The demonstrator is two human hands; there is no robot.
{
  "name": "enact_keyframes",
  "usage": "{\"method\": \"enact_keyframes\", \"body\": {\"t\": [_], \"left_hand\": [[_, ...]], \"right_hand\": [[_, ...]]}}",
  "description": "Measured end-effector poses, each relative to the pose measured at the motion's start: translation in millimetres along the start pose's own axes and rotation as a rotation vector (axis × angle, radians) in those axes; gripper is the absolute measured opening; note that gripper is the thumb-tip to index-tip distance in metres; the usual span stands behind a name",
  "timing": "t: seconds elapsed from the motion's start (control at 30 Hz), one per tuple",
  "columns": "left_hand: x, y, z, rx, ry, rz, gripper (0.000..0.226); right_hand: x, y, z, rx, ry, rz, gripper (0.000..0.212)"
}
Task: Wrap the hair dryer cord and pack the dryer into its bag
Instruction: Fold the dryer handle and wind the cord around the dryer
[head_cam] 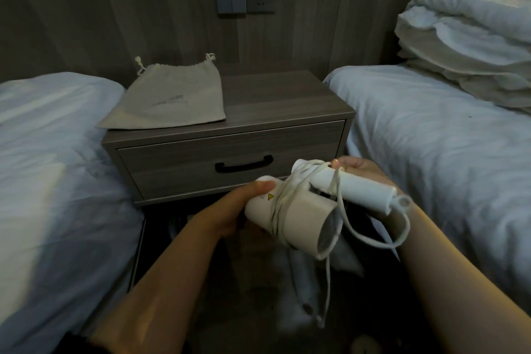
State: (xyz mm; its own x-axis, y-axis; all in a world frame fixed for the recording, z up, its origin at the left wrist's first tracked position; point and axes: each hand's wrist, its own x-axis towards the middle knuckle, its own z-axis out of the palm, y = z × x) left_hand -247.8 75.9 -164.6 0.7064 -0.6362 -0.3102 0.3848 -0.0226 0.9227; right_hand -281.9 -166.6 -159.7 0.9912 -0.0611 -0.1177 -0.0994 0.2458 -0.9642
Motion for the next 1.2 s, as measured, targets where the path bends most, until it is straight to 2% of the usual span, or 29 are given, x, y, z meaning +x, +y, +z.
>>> {"method": "enact_keyframes", "body": {"t": [0.07, 0.2, 0.27, 0.3, 0.37, 0.47, 0.53, 0.67, 0.73, 0.8, 0.87, 0.93, 1.1, 1.2], "left_hand": [[1, -3, 7, -0.076, 0.01, -0.002, 0.026], [10, -6, 15, -0.209, 0.006, -0.012, 0.037], [12, -2, 18, -0.249, 0.036, 0.007, 0.032], [11, 1, 19, -0.27, 0.053, 0.02, 0.029], [11, 4, 21, -0.33, 0.09, 0.028, 0.027], [11, 6, 24, -0.402, 0.091, 0.017, 0.04], [10, 7, 27, -0.442, 0.084, 0.039, 0.043], [7, 14, 28, -0.555, 0.127, 0.144, 0.032], [6, 20, 24, -0.623, 0.214, 0.194, 0.028], [6, 25, 19, -0.659, 0.293, 0.24, 0.029], [5, 26, 17, -0.642, 0.339, 0.248, 0.03], [5, 22, 21, -0.572, 0.371, 0.255, 0.023], [8, 18, 36, -0.539, 0.428, 0.273, 0.047], [9, 13, 41, -0.495, 0.433, 0.317, 0.048]], "right_hand": [[7, 9, 1, 0.096, 0.059, -0.039, 0.03], [3, 17, 0, 0.189, 0.074, -0.064, 0.013], [-1, 11, 9, 0.189, -0.028, -0.115, 0.04], [-5, 7, 18, 0.186, -0.092, -0.181, 0.037], [-6, 4, 30, 0.105, -0.018, -0.254, 0.014], [-5, 4, 35, 0.023, 0.197, -0.285, 0.027], [-6, 6, 38, -0.061, 0.254, -0.279, 0.03], [-10, 10, 41, -0.204, 0.258, -0.208, 0.03], [-13, 8, 43, -0.207, 0.211, -0.152, 0.026], [-16, 4, 47, -0.249, 0.134, -0.107, 0.034], [-20, -3, 54, -0.271, 0.082, -0.074, 0.043], [-24, -8, 62, -0.269, 0.052, -0.047, 0.044], [-29, -8, 68, -0.256, 0.14, -0.057, 0.033], [-30, -3, 73, -0.254, 0.127, -0.062, 0.039]]}}
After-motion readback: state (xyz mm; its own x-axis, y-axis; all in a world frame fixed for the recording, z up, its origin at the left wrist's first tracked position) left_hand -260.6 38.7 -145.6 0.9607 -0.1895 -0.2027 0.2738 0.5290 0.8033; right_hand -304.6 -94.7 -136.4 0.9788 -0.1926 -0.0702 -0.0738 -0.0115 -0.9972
